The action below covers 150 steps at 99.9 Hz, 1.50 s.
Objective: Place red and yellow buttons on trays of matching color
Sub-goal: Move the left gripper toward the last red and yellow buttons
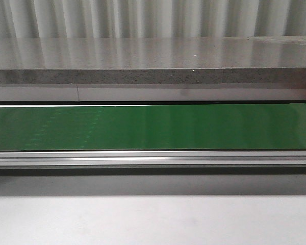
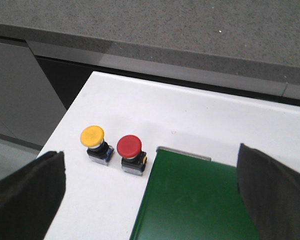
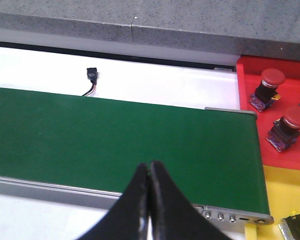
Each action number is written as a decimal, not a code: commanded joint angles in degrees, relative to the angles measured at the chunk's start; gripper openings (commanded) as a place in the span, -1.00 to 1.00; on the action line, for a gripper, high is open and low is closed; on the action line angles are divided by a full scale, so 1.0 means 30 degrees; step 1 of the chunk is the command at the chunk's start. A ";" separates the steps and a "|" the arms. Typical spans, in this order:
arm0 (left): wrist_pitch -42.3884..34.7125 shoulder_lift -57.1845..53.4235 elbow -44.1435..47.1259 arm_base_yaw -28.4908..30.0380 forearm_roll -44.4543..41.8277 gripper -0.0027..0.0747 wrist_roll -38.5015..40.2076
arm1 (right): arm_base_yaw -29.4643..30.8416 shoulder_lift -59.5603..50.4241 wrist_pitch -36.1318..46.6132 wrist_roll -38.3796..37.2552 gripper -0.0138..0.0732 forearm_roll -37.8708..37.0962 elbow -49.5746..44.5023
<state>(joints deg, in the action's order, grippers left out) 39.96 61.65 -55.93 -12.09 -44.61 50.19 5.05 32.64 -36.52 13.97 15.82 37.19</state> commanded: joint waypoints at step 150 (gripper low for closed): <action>-0.8102 1.3675 -0.4386 0.8216 1.2813 0.77 -0.8912 | -0.0003 0.0001 0.1128 0.0136 -0.84 0.0245 0.0509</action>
<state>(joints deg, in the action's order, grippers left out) 18.72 104.07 -67.39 12.39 -6.74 23.62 5.05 32.64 -36.61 13.97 15.82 37.19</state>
